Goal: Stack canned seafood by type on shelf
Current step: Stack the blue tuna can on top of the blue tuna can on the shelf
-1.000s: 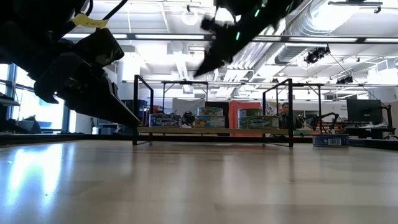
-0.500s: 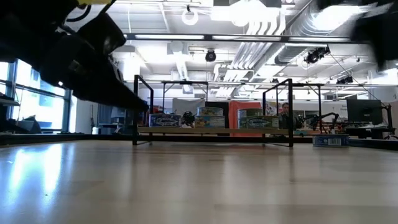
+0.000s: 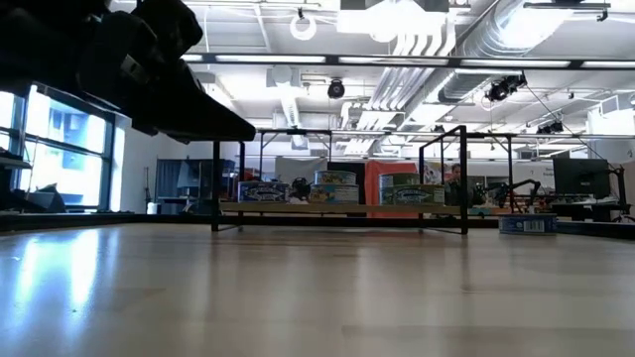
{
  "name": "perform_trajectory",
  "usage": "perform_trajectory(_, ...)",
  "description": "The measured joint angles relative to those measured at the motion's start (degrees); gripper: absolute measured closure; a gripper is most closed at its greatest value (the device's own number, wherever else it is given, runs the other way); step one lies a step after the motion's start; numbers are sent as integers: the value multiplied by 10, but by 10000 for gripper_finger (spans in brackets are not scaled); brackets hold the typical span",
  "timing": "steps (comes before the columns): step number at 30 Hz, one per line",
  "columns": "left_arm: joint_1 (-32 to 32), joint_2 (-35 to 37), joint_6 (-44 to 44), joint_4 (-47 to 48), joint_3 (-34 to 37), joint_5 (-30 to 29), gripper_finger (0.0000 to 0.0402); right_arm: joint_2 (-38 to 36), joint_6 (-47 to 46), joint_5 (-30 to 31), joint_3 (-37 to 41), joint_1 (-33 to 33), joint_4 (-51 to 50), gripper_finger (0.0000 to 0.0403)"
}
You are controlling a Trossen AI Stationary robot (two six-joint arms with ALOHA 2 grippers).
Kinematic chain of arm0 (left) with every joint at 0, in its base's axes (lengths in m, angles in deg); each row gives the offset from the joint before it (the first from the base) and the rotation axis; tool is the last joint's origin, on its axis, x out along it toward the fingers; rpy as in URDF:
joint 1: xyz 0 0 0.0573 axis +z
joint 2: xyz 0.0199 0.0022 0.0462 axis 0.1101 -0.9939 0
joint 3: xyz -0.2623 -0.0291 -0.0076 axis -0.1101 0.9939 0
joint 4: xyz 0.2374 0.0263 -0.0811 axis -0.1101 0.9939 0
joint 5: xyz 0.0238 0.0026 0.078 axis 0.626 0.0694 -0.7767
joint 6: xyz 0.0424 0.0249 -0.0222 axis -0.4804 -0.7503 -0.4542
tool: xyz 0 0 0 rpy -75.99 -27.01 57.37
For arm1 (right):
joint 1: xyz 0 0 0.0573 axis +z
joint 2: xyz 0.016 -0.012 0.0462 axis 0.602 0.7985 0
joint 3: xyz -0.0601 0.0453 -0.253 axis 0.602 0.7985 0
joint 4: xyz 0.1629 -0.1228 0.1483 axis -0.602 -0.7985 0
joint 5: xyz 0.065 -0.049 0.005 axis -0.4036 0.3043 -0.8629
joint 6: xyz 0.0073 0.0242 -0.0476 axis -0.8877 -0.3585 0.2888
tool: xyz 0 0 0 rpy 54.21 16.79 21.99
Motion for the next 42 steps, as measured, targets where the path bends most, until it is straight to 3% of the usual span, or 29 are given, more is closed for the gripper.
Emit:
perform_trajectory(4,0,0,0,-8,0,0,377,20,33,2,0,-2,-22,287)
perform_trajectory(6,0,0,0,-11,0,3,377,20,81,85,0,-8,-57,303)
perform_trajectory(8,0,0,-6,-16,0,10,377,15,156,218,0,-16,-66,317)
perform_trajectory(10,2,0,-15,-24,0,20,377,3,206,284,0,-32,-86,329)
perform_trajectory(12,5,0,-15,-30,0,33,377,-8,220,249,0,-53,-124,339)
perform_trajectory(15,8,0,-15,-43,0,44,377,-16,230,119,0,-75,-153,354)
perform_trajectory(18,8,0,-15,-42,0,45,377,-18,220,-18,0,-78,-100,367)
perform_trajectory(20,8,0,-15,-43,0,45,377,-18,195,-61,0,-75,-47,375)
perform_trajectory(30,7,0,-16,-42,0,45,377,21,153,-80,0,-48,11,401)
perform_trajectory(42,7,0,-40,-42,0,45,377,106,248,-82,0,-75,77,403)
